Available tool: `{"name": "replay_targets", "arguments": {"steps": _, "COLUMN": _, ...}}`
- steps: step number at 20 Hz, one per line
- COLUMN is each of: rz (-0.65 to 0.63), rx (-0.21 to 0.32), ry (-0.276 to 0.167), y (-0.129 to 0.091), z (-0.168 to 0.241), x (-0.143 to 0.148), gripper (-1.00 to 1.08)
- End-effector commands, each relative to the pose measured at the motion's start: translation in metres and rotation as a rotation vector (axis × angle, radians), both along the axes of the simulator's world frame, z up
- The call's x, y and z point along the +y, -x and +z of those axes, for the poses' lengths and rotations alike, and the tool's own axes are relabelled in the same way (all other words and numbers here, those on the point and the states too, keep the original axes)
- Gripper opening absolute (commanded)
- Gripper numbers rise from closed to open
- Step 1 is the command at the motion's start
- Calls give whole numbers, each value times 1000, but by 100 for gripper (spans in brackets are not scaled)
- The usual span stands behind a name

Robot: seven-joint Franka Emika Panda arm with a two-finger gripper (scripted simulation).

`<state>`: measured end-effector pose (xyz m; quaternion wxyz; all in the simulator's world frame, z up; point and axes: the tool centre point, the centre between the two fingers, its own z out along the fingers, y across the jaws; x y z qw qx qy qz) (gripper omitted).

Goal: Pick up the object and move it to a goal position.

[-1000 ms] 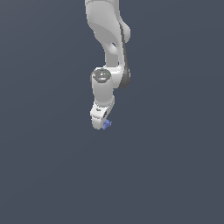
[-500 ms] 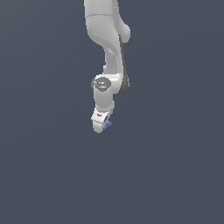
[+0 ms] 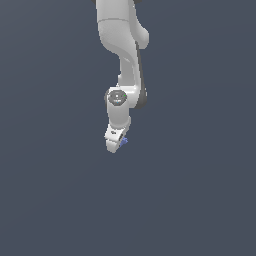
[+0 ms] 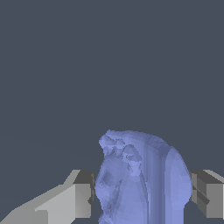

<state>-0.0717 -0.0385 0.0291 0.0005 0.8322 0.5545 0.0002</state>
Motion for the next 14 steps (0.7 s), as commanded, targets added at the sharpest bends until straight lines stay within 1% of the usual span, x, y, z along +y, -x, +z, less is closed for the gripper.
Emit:
{"name": "replay_targets", "arguments": {"steps": 1, "rz": 0, "rx": 1, "ry": 0, "y": 0, "z": -1, "x": 0, "gripper": -100}}
{"name": "replay_targets", "arguments": {"steps": 8, "rz": 0, "rx": 0, "ry": 0, "y": -2, "z": 4, "x": -3, "gripper": -100}}
{"name": "replay_targets", "arguments": {"steps": 14, "rz": 0, "rx": 0, "ry": 0, "y": -11, "z": 23, "x": -17, "gripper": -100}}
